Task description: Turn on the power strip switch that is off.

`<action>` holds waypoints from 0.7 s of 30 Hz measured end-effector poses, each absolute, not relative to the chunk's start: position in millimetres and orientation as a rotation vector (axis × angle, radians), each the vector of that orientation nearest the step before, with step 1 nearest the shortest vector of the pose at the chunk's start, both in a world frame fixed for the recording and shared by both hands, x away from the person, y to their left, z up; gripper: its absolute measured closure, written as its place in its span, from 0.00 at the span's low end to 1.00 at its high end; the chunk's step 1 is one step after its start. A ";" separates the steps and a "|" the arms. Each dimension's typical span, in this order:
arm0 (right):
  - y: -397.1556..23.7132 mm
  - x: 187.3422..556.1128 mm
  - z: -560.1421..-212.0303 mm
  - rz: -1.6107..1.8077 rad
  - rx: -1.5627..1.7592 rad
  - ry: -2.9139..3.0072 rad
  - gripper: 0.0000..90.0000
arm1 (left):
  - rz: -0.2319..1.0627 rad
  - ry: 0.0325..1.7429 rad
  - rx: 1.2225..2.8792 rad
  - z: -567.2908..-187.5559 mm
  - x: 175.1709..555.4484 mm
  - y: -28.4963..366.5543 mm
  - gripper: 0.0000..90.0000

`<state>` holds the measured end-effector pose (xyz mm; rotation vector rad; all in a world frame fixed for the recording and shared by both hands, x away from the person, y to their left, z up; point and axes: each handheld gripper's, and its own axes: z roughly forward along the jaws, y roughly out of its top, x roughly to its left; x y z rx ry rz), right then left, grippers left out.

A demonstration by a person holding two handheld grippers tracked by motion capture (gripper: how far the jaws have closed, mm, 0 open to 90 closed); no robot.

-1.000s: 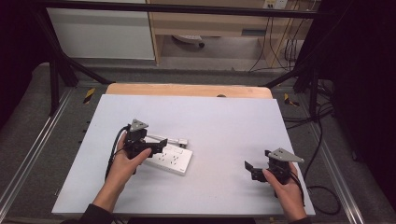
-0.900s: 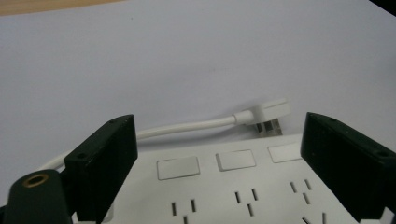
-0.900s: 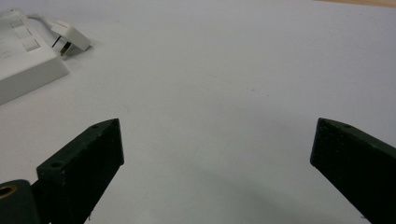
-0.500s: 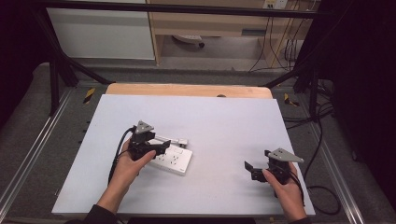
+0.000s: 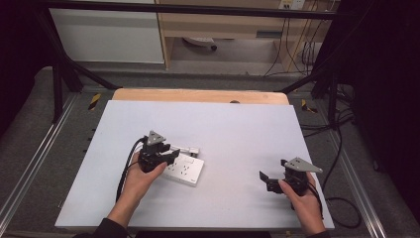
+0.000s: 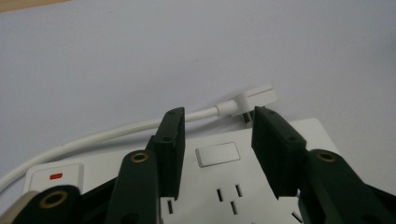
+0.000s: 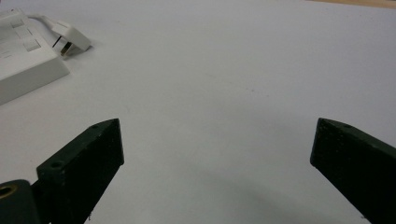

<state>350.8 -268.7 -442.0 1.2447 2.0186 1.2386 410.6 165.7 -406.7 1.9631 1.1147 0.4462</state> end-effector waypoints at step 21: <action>-268.0 350.9 -442.1 1.238 1.243 2.023 0.04 | 0.420 1.138 1.958 -419.0 416.4 171.6 0.85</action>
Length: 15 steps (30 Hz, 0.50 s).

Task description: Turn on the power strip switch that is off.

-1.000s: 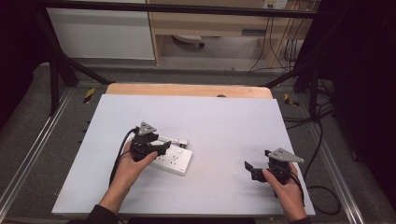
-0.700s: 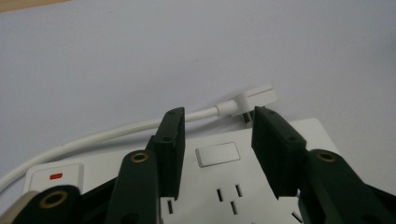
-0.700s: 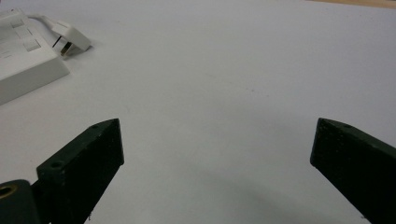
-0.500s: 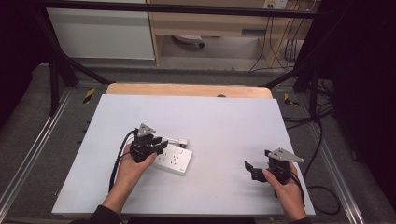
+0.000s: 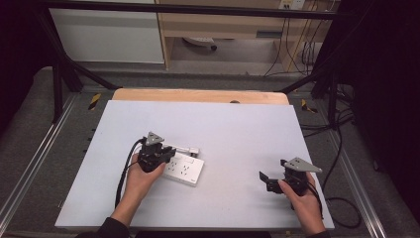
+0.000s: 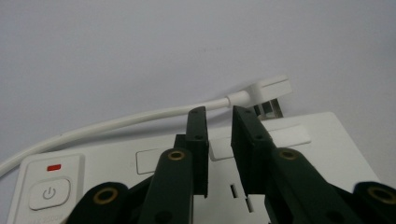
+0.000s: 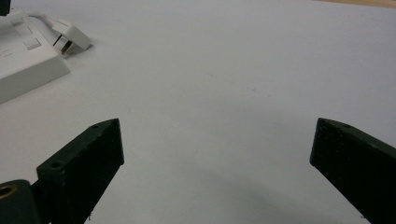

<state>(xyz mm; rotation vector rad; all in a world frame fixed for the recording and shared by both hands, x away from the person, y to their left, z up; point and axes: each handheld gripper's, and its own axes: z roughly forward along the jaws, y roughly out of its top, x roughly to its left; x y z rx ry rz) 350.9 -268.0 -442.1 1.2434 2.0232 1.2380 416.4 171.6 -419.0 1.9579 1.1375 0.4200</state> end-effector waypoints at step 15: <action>-267.7 350.8 -442.2 1.237 1.245 2.029 0.03 | 0.388 1.123 1.957 -424.1 417.7 172.2 0.97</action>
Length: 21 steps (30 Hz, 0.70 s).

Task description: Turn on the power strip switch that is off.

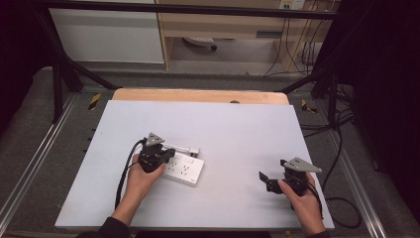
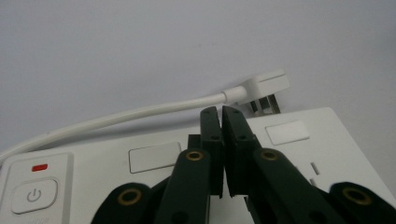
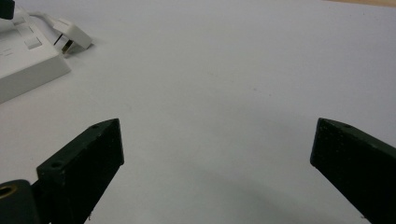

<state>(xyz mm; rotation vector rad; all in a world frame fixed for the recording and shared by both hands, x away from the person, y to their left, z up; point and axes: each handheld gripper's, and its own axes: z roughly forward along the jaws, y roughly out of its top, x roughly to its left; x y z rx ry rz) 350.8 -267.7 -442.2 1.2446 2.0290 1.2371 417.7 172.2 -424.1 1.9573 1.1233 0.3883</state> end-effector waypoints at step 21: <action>-267.3 351.1 -442.9 1.236 1.245 2.033 0.03 | 0.413 1.107 1.983 -429.5 419.6 169.4 1.00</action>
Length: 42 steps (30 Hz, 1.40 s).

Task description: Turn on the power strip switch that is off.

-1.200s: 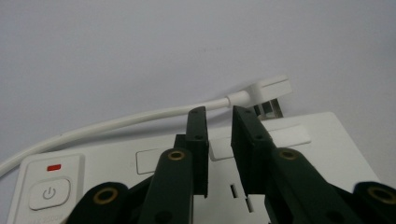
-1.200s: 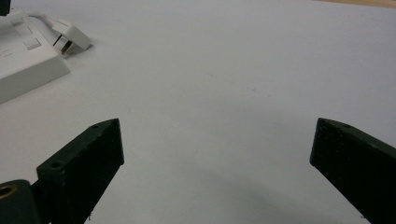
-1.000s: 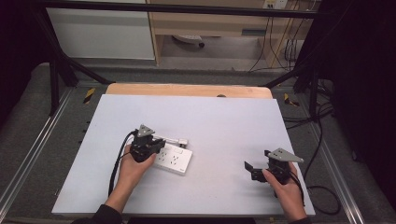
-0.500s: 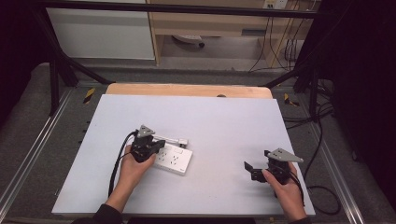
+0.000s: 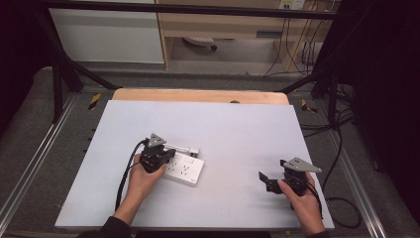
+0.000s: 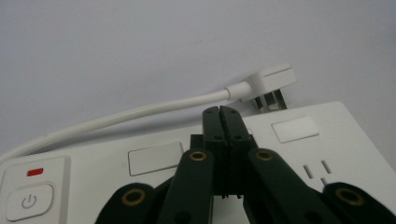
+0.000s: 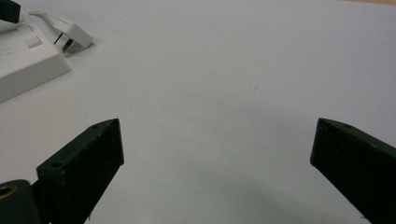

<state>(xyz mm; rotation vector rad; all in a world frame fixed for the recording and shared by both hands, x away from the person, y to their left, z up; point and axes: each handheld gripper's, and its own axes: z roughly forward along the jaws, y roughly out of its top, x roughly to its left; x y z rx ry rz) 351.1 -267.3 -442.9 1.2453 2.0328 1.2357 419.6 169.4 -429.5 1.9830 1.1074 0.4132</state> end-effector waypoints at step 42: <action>-266.5 350.8 -443.5 1.231 1.246 2.038 0.03 | 0.401 1.091 1.992 -433.1 421.0 168.3 1.00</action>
